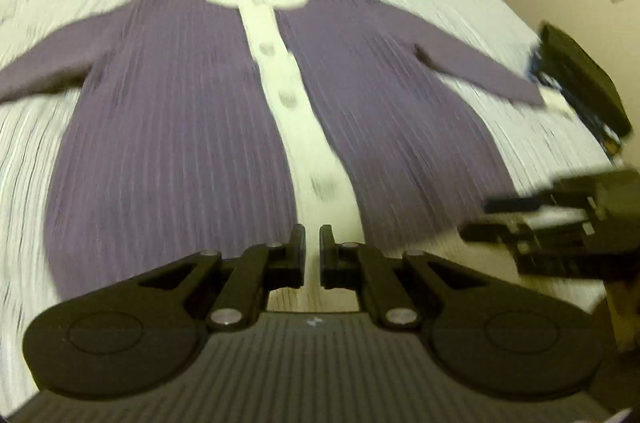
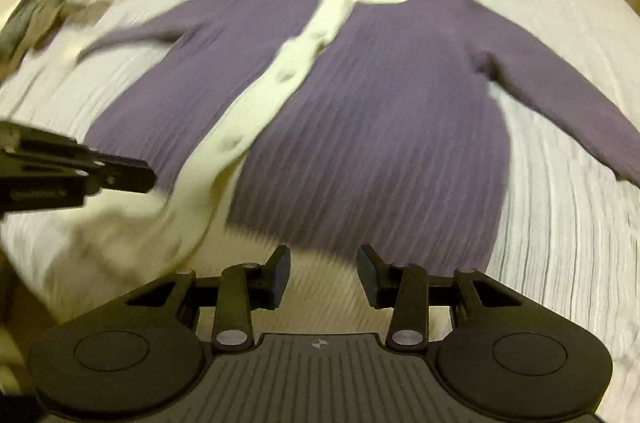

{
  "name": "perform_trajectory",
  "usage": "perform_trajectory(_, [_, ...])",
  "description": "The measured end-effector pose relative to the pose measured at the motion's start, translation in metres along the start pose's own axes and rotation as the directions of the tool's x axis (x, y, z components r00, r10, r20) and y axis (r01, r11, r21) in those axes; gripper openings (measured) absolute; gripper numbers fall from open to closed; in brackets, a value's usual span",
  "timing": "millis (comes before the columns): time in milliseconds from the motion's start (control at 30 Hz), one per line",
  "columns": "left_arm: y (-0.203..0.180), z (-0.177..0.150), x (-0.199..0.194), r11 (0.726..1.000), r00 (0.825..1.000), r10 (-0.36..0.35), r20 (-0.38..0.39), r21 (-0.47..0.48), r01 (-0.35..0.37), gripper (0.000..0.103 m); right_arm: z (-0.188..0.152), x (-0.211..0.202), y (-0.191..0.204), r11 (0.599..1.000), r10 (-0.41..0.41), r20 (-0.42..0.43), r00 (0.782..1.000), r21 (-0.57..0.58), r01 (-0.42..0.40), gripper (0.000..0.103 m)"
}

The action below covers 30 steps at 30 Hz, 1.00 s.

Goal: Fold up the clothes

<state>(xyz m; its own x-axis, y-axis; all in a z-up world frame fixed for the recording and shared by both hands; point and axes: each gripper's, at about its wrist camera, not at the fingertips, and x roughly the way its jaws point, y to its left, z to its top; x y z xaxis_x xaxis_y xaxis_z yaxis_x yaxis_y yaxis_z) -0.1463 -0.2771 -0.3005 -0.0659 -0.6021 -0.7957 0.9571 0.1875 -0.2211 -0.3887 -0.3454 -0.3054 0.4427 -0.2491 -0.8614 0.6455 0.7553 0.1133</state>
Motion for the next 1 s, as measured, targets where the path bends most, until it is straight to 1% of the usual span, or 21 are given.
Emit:
perform_trajectory(33, [0.001,0.000,0.010,1.000,1.000,0.000,-0.001,-0.024,0.000,0.003,0.004,0.006,-0.004,0.999,-0.033,0.000,0.999,0.020,0.033,0.042])
perform_trajectory(100, [0.003,-0.008,0.029,0.998,0.999,-0.017,-0.040,-0.064,0.014,0.002,0.000,0.011,-0.011,0.995,-0.088,-0.010,0.996,0.047,0.089,0.042])
perform_trajectory(167, [-0.004,-0.020,0.035,0.999,0.999,-0.022,-0.050,-0.039,0.020,0.001,-0.013,0.017,-0.019,0.991,-0.108,-0.092,0.990,0.065,0.114,0.042])
perform_trajectory(233, [-0.014,-0.035,0.029,0.999,0.998,-0.037,-0.060,-0.007,0.036,0.000,-0.030,0.010,-0.022,0.992,-0.104,-0.103,0.989,0.063,0.111,0.042])
perform_trajectory(300, [-0.023,-0.047,0.019,0.998,0.995,-0.054,-0.080,0.022,0.056,0.000,-0.038,0.002,-0.018,0.994,-0.100,-0.105,0.989,0.036,0.104,0.042])
perform_trajectory(367, [-0.028,-0.053,0.011,0.995,0.990,-0.083,-0.114,0.054,0.090,0.002,-0.037,-0.005,-0.017,0.994,-0.103,-0.109,0.989,0.032,0.107,0.042])
perform_trajectory(400, [-0.029,-0.054,0.005,0.992,0.988,-0.091,-0.122,0.071,0.100,0.002,-0.034,-0.008,-0.017,0.994,-0.102,-0.099,0.990,0.037,0.106,0.042])
perform_trajectory(433, [-0.030,-0.055,-0.002,0.991,0.988,-0.096,-0.119,0.081,0.106,0.003,-0.029,-0.007,-0.016,0.993,-0.104,-0.069,0.992,0.042,0.107,0.042])
perform_trajectory(500, [-0.025,-0.050,-0.016,0.994,0.994,-0.083,-0.072,0.064,0.088,0.003,-0.022,-0.005,-0.015,0.993,-0.108,-0.009,0.994,0.052,0.108,0.042])
perform_trajectory(533, [-0.018,-0.048,-0.021,0.997,0.997,-0.060,-0.049,0.042,0.062,0.004,-0.021,-0.004,-0.017,0.993,-0.107,0.012,0.994,0.054,0.106,0.042])
perform_trajectory(567, [-0.010,-0.047,-0.025,0.999,0.999,-0.029,-0.029,0.014,0.030,0.004,-0.021,-0.002,-0.019,0.993,-0.106,0.001,0.994,0.061,0.106,0.042])
perform_trajectory(600, [-0.002,-0.047,-0.026,1.000,0.999,0.004,-0.039,-0.016,-0.005,0.004,-0.023,0.001,-0.022,0.992,-0.104,-0.018,0.994,0.069,0.105,0.042])
perform_trajectory(633, [0.004,-0.052,-0.025,1.000,0.997,0.019,-0.078,-0.024,-0.021,0.004,-0.030,0.005,-0.026,0.992,-0.092,-0.067,0.994,0.085,0.097,0.042])
perform_trajectory(700, [0.013,-0.065,-0.022,0.999,0.986,0.027,-0.166,-0.014,-0.029,0.003,-0.042,0.002,-0.035,0.990,-0.062,-0.090,0.994,0.122,0.072,0.042])
perform_trajectory(733, [0.018,-0.072,-0.021,0.999,0.977,0.031,-0.210,-0.009,-0.033,0.003,-0.041,-0.004,-0.046,0.985,-0.062,-0.080,0.995,0.159,0.074,0.042])
perform_trajectory(767, [0.019,-0.075,-0.024,0.999,0.972,0.032,-0.231,-0.008,-0.035,0.003,-0.040,-0.009,-0.057,0.978,-0.063,-0.070,0.996,0.195,0.076,0.042])
perform_trajectory(833, [0.019,-0.074,-0.034,0.999,0.968,0.033,-0.250,-0.011,-0.037,0.004,-0.038,-0.020,-0.080,0.961,-0.066,-0.051,0.997,0.267,0.077,0.042])
perform_trajectory(867, [0.021,-0.071,-0.038,0.998,0.969,0.036,-0.243,-0.039,-0.047,0.004,-0.037,-0.025,-0.091,0.950,-0.068,-0.041,0.997,0.302,0.077,0.042])
perform_trajectory(967, [0.034,-0.051,-0.051,0.984,0.985,0.063,-0.163,-0.156,-0.089,0.005,-0.033,-0.041,-0.126,0.908,-0.081,-0.011,0.997,0.411,0.078,0.042])
perform_trajectory(1000, [0.039,-0.044,-0.053,0.978,0.987,0.084,-0.138,-0.179,-0.108,0.005,-0.030,-0.042,-0.148,0.877,-0.113,0.009,0.994,0.472,0.095,0.042])
